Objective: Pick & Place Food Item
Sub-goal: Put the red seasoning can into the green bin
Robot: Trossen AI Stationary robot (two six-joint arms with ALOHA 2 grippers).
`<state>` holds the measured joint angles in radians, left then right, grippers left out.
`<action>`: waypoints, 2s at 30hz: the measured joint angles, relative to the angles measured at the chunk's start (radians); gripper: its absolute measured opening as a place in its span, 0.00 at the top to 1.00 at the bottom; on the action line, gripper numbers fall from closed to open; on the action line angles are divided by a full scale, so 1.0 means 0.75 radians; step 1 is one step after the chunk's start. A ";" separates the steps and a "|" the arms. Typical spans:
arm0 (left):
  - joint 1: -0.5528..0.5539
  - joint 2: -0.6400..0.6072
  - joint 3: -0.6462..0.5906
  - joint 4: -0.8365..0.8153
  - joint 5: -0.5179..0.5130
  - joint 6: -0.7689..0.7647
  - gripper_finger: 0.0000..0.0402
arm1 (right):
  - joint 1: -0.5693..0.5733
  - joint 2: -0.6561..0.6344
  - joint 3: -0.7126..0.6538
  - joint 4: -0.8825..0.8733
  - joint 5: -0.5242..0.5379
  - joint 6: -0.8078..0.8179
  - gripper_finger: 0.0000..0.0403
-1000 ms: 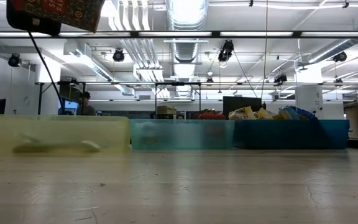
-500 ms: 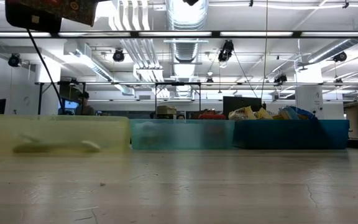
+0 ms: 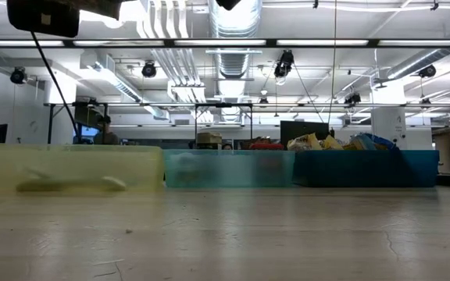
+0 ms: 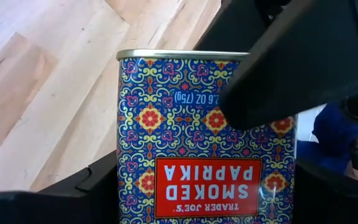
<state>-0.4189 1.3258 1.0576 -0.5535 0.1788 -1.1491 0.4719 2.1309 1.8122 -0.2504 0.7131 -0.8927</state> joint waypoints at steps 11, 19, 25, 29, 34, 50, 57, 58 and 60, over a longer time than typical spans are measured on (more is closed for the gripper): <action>-0.005 0.000 -0.022 0.004 0.001 0.008 0.22 | -0.004 0.000 -0.001 -0.006 -0.035 0.018 0.45; -0.005 0.000 -0.022 0.010 0.007 0.001 0.22 | -0.001 0.000 -0.002 -0.007 -0.026 0.069 0.45; -0.005 0.000 -0.022 0.018 0.008 -0.006 0.22 | 0.007 0.000 -0.002 -0.014 -0.011 0.129 0.45; -0.004 0.000 -0.022 0.020 0.007 -0.008 0.22 | 0.013 0.000 -0.001 -0.044 -0.001 0.214 0.45; -0.003 0.001 -0.022 0.026 -0.005 -0.009 0.22 | 0.023 -0.001 0.002 -0.101 0.059 0.323 0.46; -0.004 0.000 -0.019 0.064 0.022 -0.108 0.22 | 0.062 -0.014 0.000 -0.084 0.055 0.533 0.46; -0.005 -0.001 -0.020 0.072 0.022 -0.108 0.22 | 0.068 -0.018 0.000 -0.079 0.036 0.545 0.46; -0.005 -0.001 -0.020 0.072 0.021 -0.108 0.22 | 0.067 -0.018 0.000 -0.081 0.036 0.545 0.46; -0.005 -0.001 -0.020 0.076 0.020 -0.108 0.22 | 0.067 -0.018 0.000 -0.080 0.034 0.544 0.46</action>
<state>-0.4229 1.3254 1.0428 -0.4965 0.1938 -1.2301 0.5224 2.1171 1.8122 -0.3107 0.7387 -0.4850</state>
